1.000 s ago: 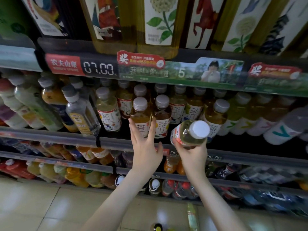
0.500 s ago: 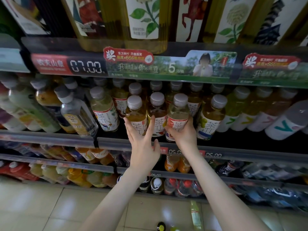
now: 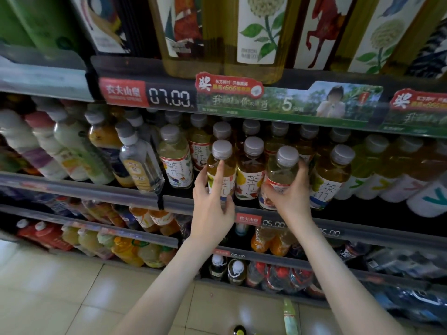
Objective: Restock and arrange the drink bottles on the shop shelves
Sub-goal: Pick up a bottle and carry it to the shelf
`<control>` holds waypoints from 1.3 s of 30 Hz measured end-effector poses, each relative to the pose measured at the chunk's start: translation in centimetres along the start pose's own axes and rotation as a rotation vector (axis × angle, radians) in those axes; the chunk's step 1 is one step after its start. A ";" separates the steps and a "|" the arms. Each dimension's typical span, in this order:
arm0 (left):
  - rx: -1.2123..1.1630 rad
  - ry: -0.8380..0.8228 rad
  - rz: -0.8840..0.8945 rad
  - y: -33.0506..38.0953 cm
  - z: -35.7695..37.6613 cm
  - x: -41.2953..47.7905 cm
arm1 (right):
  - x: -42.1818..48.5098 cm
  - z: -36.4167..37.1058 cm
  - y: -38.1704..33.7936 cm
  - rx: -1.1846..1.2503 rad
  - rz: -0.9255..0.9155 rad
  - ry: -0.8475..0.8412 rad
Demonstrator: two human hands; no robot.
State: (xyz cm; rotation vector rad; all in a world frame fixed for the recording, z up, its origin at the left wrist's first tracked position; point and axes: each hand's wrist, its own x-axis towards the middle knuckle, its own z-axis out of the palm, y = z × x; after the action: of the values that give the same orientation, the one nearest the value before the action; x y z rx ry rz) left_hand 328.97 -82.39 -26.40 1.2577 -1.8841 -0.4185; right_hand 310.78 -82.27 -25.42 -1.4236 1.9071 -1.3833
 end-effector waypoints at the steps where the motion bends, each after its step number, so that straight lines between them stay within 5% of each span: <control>1: -0.022 0.001 0.004 -0.1 -0.4 0.0 | -0.3 -0.1 -0.1 -0.001 -0.004 0.015; 12: 0.162 0.125 -0.090 -4.2 -5.7 2.1 | -5.6 -0.5 -2.5 0.001 -0.201 0.191; 23: 0.339 0.080 -0.153 -5.6 -6.6 8.9 | -8.0 2.4 -7.6 0.180 -0.125 -0.096; 31: 0.410 0.197 -0.068 -4.5 -8.9 2.3 | -7.4 4.2 -9.0 0.200 -0.138 -0.102; 39: 0.466 0.132 -0.023 -5.6 -10.2 3.1 | -7.4 5.3 -9.1 0.196 -0.110 -0.126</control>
State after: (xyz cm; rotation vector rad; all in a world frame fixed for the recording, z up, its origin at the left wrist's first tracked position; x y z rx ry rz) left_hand 339.70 -85.97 -22.43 1.5641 -1.9158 0.1026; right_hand 322.42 -78.27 -21.66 -1.4988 1.5903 -1.4491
